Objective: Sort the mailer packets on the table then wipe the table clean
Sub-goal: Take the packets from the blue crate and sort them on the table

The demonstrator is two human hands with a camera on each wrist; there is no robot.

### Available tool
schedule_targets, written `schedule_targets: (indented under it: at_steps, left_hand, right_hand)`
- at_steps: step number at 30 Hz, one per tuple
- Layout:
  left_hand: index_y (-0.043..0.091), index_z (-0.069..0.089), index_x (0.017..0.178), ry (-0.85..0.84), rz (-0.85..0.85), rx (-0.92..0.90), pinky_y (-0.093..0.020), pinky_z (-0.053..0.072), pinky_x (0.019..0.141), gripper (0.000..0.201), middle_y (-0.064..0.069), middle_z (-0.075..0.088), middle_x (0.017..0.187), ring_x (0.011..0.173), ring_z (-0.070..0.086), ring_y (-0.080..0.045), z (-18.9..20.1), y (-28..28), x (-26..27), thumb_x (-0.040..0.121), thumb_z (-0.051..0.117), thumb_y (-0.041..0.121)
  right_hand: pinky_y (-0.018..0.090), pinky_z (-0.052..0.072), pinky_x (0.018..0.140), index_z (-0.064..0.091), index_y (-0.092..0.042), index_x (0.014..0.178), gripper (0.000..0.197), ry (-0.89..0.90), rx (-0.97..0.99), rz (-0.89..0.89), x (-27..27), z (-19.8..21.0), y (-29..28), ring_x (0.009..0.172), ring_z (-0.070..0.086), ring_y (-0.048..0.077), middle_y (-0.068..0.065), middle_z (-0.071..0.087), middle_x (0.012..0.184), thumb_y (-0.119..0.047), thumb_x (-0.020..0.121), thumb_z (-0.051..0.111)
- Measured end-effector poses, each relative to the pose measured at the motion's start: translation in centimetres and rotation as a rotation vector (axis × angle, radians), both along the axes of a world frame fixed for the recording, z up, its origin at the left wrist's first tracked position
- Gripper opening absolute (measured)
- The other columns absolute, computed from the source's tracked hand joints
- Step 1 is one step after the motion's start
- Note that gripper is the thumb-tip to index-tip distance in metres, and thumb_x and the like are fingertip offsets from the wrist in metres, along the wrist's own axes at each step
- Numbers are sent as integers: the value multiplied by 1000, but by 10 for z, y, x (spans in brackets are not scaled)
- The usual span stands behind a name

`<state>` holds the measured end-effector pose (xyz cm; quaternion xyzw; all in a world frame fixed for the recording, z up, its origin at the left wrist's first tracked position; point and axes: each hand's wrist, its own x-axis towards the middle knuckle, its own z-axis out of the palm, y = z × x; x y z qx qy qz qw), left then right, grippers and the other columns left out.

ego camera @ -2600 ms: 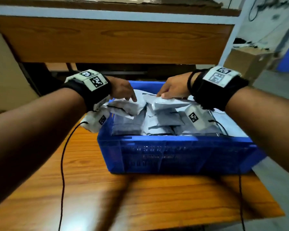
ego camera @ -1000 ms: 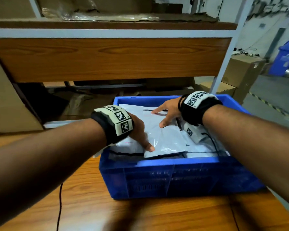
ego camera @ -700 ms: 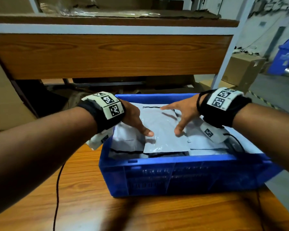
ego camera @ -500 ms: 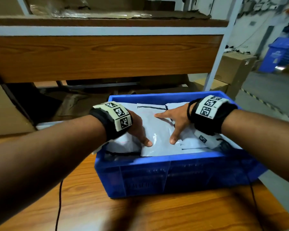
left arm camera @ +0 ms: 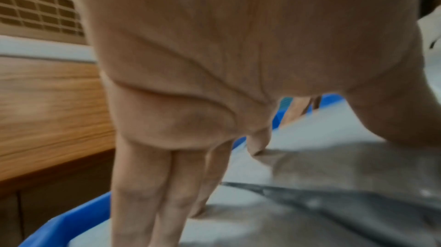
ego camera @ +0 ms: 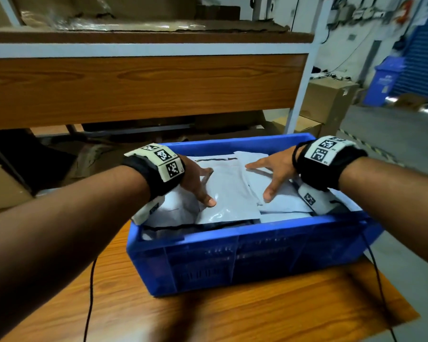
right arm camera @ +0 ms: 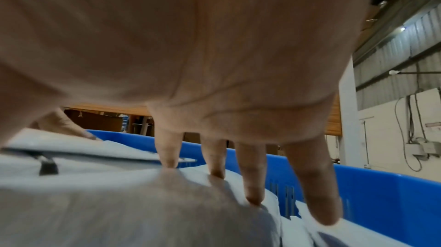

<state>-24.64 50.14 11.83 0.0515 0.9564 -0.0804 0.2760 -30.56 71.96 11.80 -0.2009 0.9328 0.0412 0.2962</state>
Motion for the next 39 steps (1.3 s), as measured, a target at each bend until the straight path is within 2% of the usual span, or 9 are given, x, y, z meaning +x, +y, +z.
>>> schedule_targets:
  at_steps: [4, 9, 13, 16, 20, 23, 29, 34, 39]
  left_hand:
    - [20, -7, 153, 96, 25, 5, -39, 16, 117, 118, -7, 16, 159, 146, 20, -24, 13, -11, -2, 72, 59, 73]
    - [22, 39, 145, 8, 6, -61, -36, 28, 113, 91, 1, 45, 146, 133, 42, -21, 2, -21, 0, 72, 67, 67]
    - [25, 42, 144, -48, -9, -63, -31, 28, 107, 74, 1, 45, 145, 132, 40, -20, -3, -22, 8, 82, 58, 63]
    - [24, 54, 128, -4, -10, -15, -30, 37, 100, 68, 2, 54, 137, 118, 50, -19, 0, -28, 9, 75, 64, 66]
    - [30, 19, 152, 60, -6, 61, -39, 24, 115, 101, 0, 35, 153, 140, 32, -22, -1, -31, 11, 71, 59, 74]
    - [39, 11, 152, 4, -31, 79, -43, 19, 117, 97, 1, 29, 155, 143, 25, -23, -4, -22, 14, 73, 54, 76]
    - [39, 8, 151, 57, -68, 110, -40, 17, 115, 94, -1, 21, 158, 145, 20, -23, 4, -20, 18, 76, 55, 72]
    - [38, 21, 151, 202, -121, 160, -37, 25, 114, 89, 3, 31, 155, 141, 32, -20, 21, -40, 21, 76, 54, 73]
    - [33, 38, 145, 362, -116, 284, -30, 33, 107, 75, 5, 43, 148, 133, 44, -18, 46, -71, 32, 80, 55, 66]
  right_hand:
    - [35, 17, 115, 16, -47, 149, 94, 103, -85, 83, 5, 18, -9, 145, 20, 15, -12, 18, 158, -64, 72, 67]
    - [38, 16, 116, 21, -49, 146, 93, 58, -105, 206, 16, 10, -47, 145, 19, 15, -10, 17, 159, -66, 69, 69]
    - [45, 16, 117, 21, -57, 142, 95, 5, -25, 197, 14, -4, -58, 146, 17, 19, -10, 14, 160, -71, 63, 71]
    - [45, 13, 119, 21, -57, 142, 101, -11, -54, 175, 13, 1, -51, 147, 14, 18, -10, 13, 160, -71, 57, 71]
    - [41, 12, 117, 20, -53, 146, 94, 59, -45, 121, 9, 13, -28, 147, 14, 17, -6, 13, 160, -64, 68, 71]
    - [43, 13, 117, 23, -52, 145, 92, 52, 50, 41, 7, 6, -13, 146, 16, 21, -2, 16, 160, -66, 68, 70]
    - [40, 17, 116, 23, -47, 147, 90, 68, 31, 13, 14, 9, -14, 145, 20, 21, -2, 20, 159, -61, 72, 70]
    - [35, 22, 113, 28, -41, 147, 75, 257, -5, 139, 25, 31, -34, 141, 30, 18, -8, 29, 155, -69, 81, 51]
    - [23, 35, 94, 43, -33, 142, 62, 465, -219, 194, 36, 54, -74, 127, 49, 18, -6, 50, 141, -58, 88, 56]
